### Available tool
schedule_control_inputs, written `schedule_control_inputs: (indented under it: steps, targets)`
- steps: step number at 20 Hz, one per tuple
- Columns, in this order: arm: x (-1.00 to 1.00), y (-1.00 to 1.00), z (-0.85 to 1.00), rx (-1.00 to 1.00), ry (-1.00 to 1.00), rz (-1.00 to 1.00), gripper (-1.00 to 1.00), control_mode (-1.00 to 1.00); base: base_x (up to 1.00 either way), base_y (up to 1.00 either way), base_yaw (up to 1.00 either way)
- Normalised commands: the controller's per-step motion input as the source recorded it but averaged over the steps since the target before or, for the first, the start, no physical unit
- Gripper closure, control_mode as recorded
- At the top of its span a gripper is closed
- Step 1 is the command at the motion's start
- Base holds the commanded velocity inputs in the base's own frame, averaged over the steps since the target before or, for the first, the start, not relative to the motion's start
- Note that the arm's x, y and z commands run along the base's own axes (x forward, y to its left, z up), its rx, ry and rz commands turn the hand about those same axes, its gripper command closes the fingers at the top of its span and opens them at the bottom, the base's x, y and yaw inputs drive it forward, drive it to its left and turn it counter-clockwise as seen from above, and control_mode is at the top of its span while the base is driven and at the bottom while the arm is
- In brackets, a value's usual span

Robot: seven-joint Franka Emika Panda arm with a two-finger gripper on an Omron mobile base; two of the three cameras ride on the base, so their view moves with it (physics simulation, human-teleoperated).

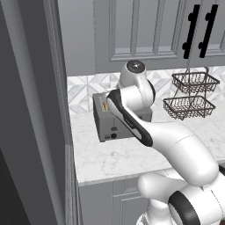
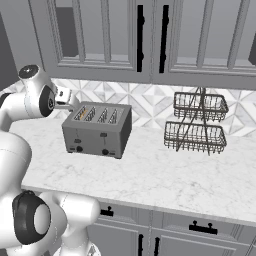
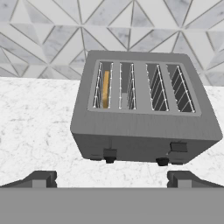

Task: Start the toaster. Once the lever pops up, take the bread to the plate on the dining counter.

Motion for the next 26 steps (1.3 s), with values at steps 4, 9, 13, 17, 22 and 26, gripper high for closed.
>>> schedule_control_inputs:
  steps: [4,9,13,17,22,26]
  targets:
    - [0.00,0.00,0.00,0.00,0.00,0.00,-1.00,-1.00,0.00,0.00,0.00]
    - [0.00,0.00,0.00,0.00,0.00,0.00,-1.00,-1.00,0.00,0.00,0.00]
    - [0.00,0.00,0.00,0.00,0.00,0.00,-1.00,-1.00,0.00,0.00,0.00]
    - [0.00,0.00,0.00,0.00,0.00,0.00,-1.00,-1.00,0.00,0.00,0.00]
    - [0.00,0.00,0.00,0.00,0.00,0.00,-1.00,-1.00,0.00,0.00,0.00]
    - [0.00,0.00,0.00,0.00,0.00,0.00,-1.00,-1.00,0.00,0.00,0.00]
